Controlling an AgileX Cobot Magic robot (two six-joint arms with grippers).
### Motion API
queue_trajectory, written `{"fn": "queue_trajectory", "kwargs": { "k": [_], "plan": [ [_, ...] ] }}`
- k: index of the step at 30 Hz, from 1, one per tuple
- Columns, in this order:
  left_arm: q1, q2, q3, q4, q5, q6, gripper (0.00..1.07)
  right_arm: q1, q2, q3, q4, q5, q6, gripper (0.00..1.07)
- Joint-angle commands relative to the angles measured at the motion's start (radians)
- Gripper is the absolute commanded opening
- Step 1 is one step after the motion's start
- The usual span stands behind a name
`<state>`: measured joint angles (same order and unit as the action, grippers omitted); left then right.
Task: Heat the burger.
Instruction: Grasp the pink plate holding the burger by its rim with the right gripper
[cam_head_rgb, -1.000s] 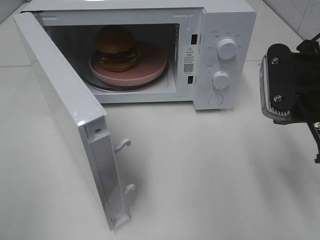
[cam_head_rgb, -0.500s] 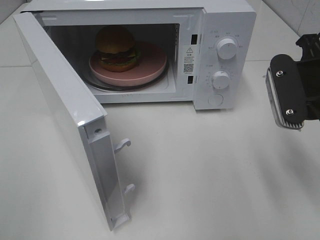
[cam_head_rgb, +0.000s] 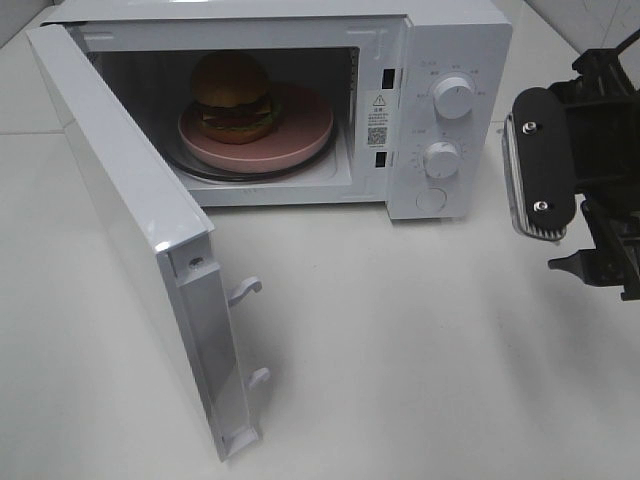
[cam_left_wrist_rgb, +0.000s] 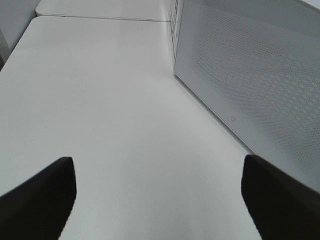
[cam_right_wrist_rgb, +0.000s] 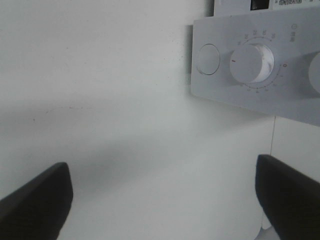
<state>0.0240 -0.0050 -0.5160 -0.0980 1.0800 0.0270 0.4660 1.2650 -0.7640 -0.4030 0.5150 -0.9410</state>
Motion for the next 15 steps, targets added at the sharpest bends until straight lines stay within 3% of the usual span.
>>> {"fn": "queue_trajectory", "kwargs": {
  "k": [1, 15],
  "plan": [
    [0.002, -0.005, 0.0, -0.003, -0.012, -0.006, 0.82, 0.019, 0.035, -0.041, -0.01, -0.004, 0.015, 0.98],
    [0.002, -0.005, 0.0, -0.003, -0.012, -0.006, 0.82, 0.122, 0.216, -0.203, -0.06, -0.01, 0.027, 0.95]
  ]
}}
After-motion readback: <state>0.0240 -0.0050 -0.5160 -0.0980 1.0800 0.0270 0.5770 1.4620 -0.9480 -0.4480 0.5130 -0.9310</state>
